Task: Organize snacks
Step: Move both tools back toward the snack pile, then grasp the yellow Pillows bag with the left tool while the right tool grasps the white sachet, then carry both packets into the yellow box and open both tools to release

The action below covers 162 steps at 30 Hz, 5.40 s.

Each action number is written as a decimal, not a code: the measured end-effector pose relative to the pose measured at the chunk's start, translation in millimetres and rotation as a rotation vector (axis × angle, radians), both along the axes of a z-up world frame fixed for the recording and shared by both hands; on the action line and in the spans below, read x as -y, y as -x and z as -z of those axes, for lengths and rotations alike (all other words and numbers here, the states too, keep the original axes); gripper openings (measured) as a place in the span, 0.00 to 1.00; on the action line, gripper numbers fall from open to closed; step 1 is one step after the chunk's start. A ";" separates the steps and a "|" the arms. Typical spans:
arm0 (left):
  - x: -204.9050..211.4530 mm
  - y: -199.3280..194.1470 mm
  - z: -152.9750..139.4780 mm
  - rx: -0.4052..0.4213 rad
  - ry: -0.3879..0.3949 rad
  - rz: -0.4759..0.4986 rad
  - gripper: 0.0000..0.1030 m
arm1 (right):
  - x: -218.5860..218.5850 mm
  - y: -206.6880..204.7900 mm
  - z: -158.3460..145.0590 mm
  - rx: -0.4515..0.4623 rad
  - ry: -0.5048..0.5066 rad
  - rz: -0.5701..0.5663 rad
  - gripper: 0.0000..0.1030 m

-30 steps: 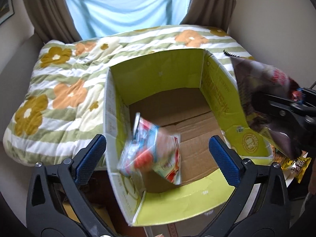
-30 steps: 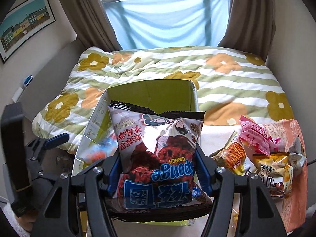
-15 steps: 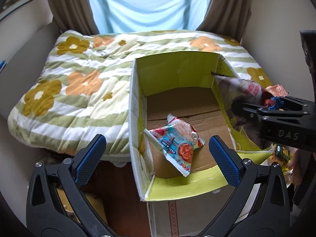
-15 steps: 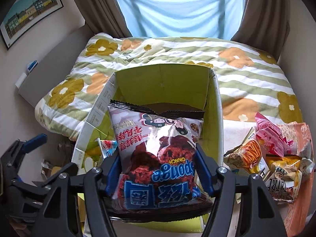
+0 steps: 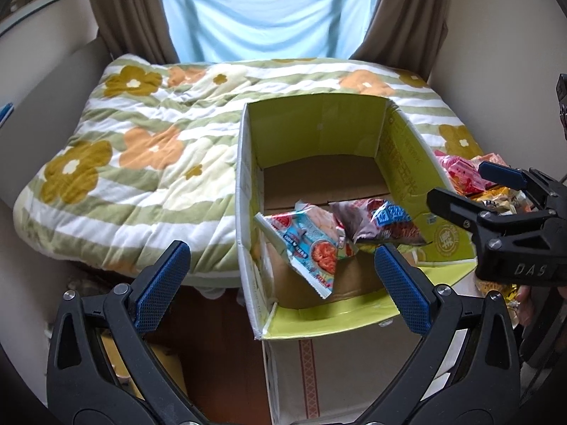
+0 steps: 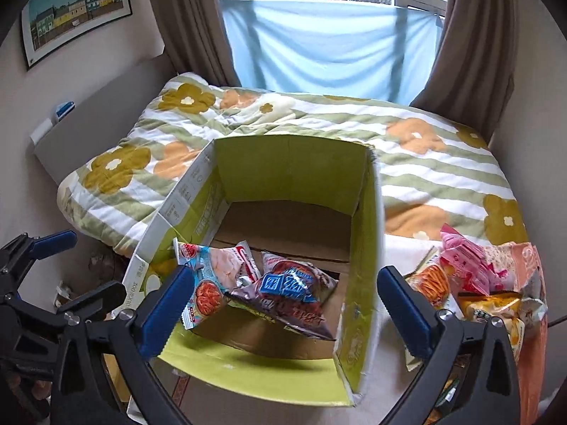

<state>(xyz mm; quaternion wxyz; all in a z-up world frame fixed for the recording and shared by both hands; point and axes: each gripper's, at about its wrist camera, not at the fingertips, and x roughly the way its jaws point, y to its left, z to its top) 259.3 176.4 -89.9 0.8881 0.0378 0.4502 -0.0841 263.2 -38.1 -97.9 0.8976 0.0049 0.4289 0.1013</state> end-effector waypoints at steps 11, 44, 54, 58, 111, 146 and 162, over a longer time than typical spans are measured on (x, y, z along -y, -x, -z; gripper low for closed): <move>34.8 4.0 -16.6 0.042 0.062 0.154 1.00 | 49.5 35.0 -37.1 0.031 0.036 0.146 1.00; 332.7 140.8 57.6 -0.281 0.207 0.105 1.00 | 318.9 111.3 -1.2 -0.070 0.057 -0.029 1.00; 380.1 152.0 117.0 -0.471 0.282 -0.017 1.00 | 350.7 111.3 70.7 -0.245 -0.034 -0.005 1.00; 387.7 151.9 139.6 -0.523 0.282 -0.046 1.00 | 350.4 107.3 99.6 -0.296 -0.035 0.011 1.00; 366.6 171.9 157.8 -0.525 0.190 -0.061 0.48 | 312.5 124.5 145.9 -0.350 -0.026 0.021 0.57; 136.0 34.5 -26.4 -0.071 0.223 -0.202 0.48 | 149.3 34.9 -41.6 0.026 -0.092 -0.124 0.57; 38.8 -85.4 21.8 -0.163 0.194 -0.118 0.48 | 28.4 -32.8 -1.0 -0.095 -0.112 -0.100 0.57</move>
